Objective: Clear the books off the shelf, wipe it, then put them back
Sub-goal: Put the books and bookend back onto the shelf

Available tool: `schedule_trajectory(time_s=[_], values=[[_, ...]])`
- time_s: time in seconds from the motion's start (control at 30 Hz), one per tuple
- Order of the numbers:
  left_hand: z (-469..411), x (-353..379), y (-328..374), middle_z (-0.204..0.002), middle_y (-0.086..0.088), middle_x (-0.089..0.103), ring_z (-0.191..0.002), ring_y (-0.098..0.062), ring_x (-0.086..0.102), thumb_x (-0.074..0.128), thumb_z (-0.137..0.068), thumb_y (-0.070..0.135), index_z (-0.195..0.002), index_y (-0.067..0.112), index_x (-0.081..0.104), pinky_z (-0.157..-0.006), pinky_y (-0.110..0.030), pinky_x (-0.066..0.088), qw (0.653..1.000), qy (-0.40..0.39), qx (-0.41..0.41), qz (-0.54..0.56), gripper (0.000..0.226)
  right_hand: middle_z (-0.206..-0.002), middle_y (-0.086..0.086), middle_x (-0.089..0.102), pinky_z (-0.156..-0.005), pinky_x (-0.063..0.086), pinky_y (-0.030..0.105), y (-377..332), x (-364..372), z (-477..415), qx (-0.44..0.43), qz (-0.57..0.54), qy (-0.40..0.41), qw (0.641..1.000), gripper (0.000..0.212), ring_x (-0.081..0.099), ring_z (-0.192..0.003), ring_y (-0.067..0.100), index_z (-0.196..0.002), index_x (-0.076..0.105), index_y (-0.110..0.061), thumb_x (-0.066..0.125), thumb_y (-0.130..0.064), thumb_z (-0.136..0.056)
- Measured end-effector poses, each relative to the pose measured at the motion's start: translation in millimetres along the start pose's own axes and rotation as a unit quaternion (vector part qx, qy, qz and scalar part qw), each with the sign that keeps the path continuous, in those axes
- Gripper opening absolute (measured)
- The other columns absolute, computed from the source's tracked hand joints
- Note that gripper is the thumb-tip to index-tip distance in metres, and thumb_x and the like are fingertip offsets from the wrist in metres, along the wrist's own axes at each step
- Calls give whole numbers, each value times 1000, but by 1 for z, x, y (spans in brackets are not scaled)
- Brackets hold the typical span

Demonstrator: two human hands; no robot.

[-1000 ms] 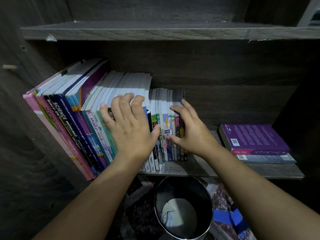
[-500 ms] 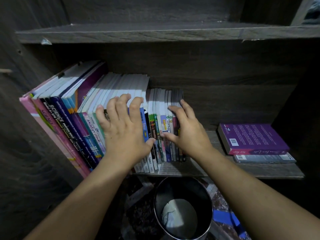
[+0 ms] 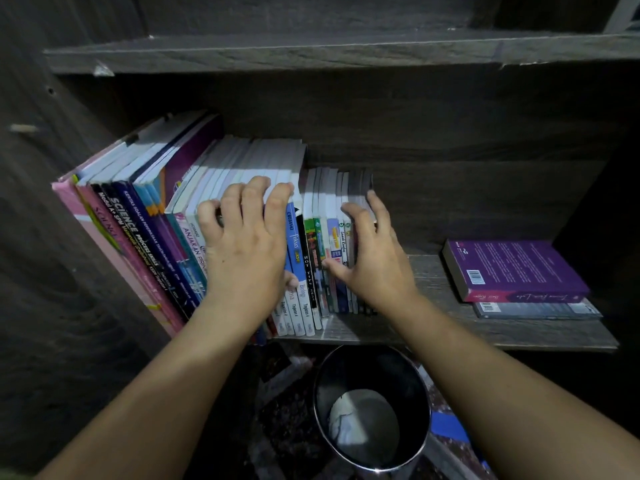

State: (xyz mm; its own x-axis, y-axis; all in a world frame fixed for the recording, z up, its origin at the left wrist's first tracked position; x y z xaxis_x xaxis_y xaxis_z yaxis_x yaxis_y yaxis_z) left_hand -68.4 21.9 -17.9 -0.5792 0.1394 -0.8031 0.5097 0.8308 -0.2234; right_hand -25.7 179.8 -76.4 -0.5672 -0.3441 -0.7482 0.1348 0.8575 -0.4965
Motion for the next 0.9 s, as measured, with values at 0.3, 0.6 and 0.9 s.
schedule_trajectory(time_s=[0.3,0.6,0.9], values=[[-1,0,-1,-135,-13,39,-120,-34,39,90,-31,58,-138,14,35,-95,-44,19,1000,1,0,14,128,-140,-1,51,-107,41,41,32,-2,3,78,-168,-73,980,110,53,-123,14,-148,4,-47,82,-31,-72],[-3,-4,1,-133,-13,38,-120,-33,35,83,-43,64,-136,22,29,-97,-46,18,998,0,-5,56,115,-156,-8,22,-100,48,47,26,-13,3,3,-162,-127,979,117,44,-132,17,-144,1,-58,83,-20,-71],[4,8,51,-152,-9,14,-141,-38,4,70,-71,43,-132,24,51,-108,-61,3,999,-11,19,27,66,-118,-17,55,-81,51,14,35,-14,5,27,-211,-164,963,114,67,-94,-1,-150,3,-46,76,-4,-74]])
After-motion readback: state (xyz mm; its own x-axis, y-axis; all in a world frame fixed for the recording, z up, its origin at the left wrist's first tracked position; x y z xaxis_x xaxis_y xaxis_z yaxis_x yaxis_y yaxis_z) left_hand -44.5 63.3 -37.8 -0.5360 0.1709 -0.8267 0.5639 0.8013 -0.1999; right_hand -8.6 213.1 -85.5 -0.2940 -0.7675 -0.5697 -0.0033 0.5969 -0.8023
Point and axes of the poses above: each hand's wrist, its own z-axis away from the middle knuckle, its own x-axis out of the palm, y = z × x, the point moved 6 cm from there along -z, towards the middle knuckle
